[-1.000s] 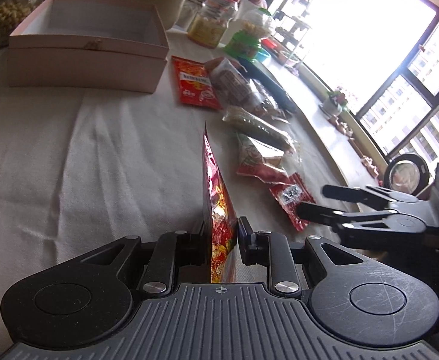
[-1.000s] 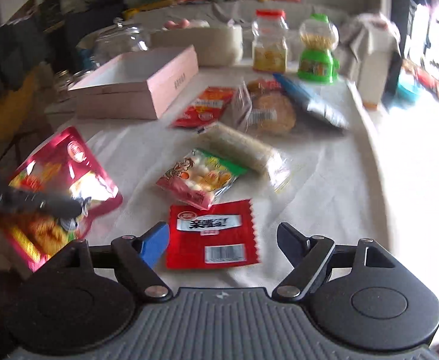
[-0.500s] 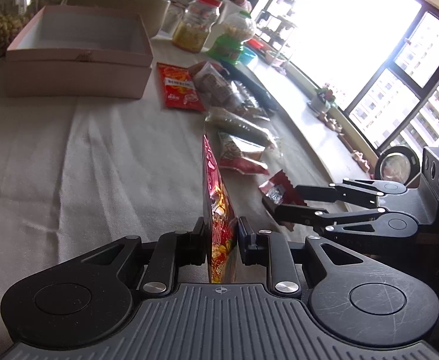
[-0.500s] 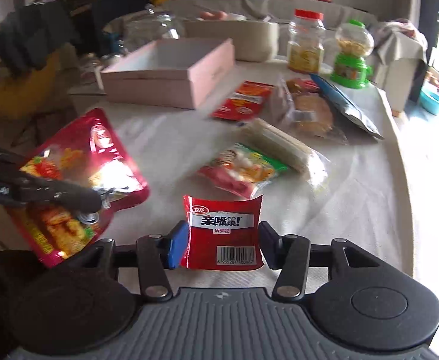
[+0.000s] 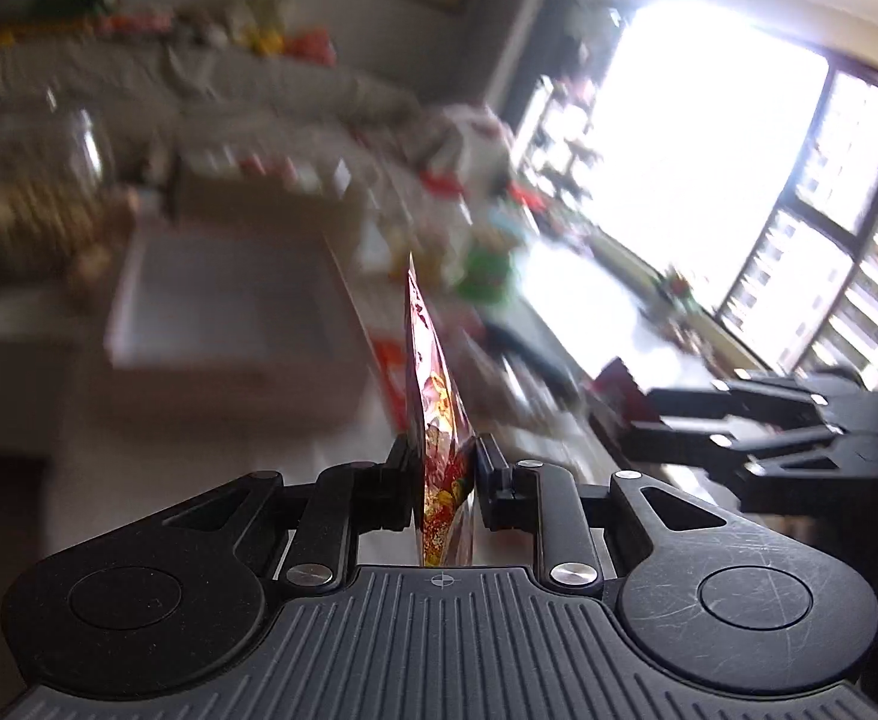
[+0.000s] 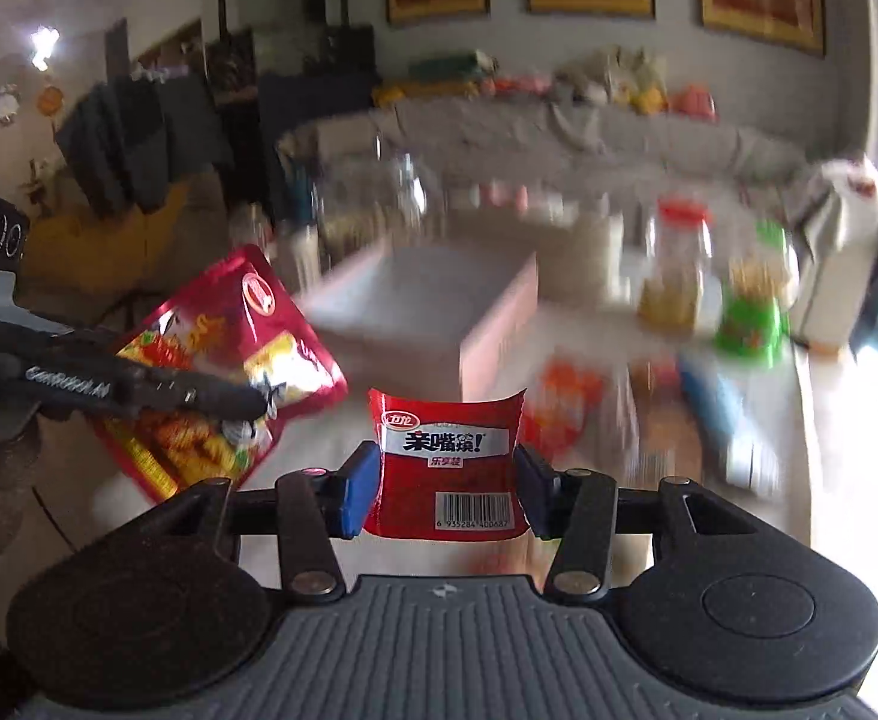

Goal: Organize snacks
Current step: 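Lower the red chip bag into the pink box and open the left gripper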

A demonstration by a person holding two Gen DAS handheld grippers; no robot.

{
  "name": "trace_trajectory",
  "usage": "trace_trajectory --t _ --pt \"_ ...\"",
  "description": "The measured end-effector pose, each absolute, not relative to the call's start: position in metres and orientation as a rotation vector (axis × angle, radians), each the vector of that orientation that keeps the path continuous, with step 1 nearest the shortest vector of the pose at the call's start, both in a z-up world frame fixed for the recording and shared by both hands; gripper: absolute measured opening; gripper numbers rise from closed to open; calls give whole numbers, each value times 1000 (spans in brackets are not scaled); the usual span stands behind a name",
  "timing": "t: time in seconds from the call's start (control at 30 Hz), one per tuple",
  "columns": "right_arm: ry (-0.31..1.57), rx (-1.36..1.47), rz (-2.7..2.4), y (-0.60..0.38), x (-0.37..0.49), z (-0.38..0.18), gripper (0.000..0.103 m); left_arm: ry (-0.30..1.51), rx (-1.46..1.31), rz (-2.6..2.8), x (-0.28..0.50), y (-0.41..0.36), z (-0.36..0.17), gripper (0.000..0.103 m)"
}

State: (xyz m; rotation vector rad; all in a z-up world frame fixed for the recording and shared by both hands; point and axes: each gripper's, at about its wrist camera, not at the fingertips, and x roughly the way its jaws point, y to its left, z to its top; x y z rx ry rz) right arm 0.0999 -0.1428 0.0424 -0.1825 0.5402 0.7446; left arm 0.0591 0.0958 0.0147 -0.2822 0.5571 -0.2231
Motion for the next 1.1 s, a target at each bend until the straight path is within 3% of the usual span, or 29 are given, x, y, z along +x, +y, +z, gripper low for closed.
trace_trajectory --t 0.2,0.27,0.33,0.43,0.7,0.93,1.1 --pt "520 -134 748 -73 196 77 49 484 -405 -164 163 162 39 25" --pt "523 -129 778 -45 229 70 61 483 -547 -225 206 191 23 25" --pt "585 -94 768 -25 262 56 68 554 -653 -235 253 215 -8 26" --pt "676 -73 734 -17 293 40 68 656 -642 -134 285 237 -42 28" --pt "719 -173 590 -70 300 1 70 591 -518 -60 252 250 -30 28" --pt "818 -124 548 -107 289 -45 70 613 -417 -207 208 172 -24 28" --pt "831 -155 571 -108 260 -75 61 698 -332 -298 186 108 -49 28"
